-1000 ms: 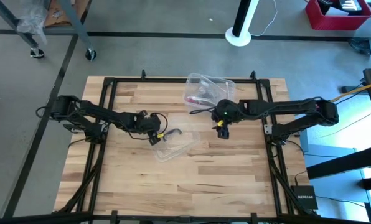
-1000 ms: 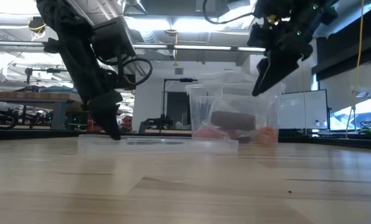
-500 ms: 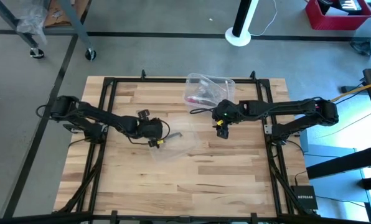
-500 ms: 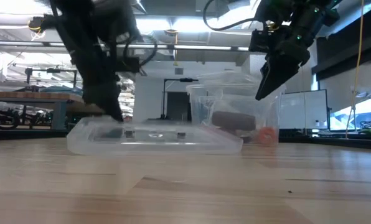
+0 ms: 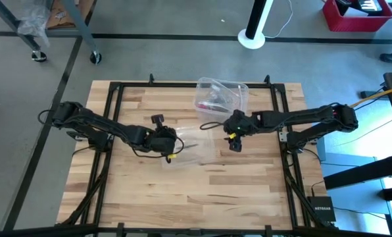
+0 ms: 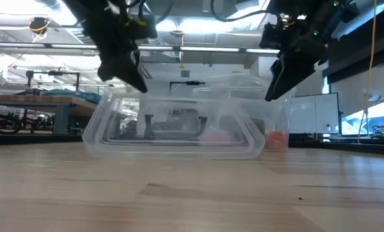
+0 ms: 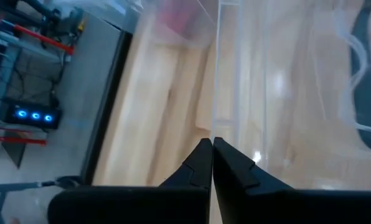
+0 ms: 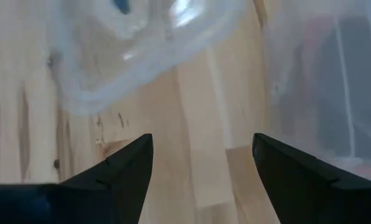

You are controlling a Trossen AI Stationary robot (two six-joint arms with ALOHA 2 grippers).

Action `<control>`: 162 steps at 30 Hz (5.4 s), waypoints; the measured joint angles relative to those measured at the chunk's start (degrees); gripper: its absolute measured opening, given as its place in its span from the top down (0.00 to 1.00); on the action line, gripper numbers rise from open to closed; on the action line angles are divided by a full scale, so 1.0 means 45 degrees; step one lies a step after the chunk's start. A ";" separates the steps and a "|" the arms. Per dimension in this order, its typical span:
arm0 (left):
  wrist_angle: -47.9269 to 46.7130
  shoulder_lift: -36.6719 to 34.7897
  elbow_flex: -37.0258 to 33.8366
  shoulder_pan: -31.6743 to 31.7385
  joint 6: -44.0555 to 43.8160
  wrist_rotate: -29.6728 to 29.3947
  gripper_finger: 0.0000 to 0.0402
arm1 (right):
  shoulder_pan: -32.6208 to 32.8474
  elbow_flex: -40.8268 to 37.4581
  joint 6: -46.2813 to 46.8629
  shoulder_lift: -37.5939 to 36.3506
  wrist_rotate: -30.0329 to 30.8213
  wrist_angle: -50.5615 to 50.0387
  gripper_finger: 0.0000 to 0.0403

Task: Roll bandage
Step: Close the transparent bin lid, then close the transparent bin

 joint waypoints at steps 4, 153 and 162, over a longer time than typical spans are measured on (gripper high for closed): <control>-0.0933 -0.0003 0.0896 -0.0249 0.0049 -0.0254 1.00 | 0.0269 -0.0408 -0.0016 0.0005 -0.0003 0.0847 0.32; 0.3482 -0.0262 -0.4770 -0.2571 -1.9286 0.4222 0.49 | -0.1352 -0.1442 0.3353 0.6421 -0.3809 1.0527 0.32; 0.4086 -0.0214 -0.4867 -0.2871 -1.7896 0.2252 0.49 | -0.0751 -0.1533 0.3765 0.6209 -0.5232 1.0680 0.32</control>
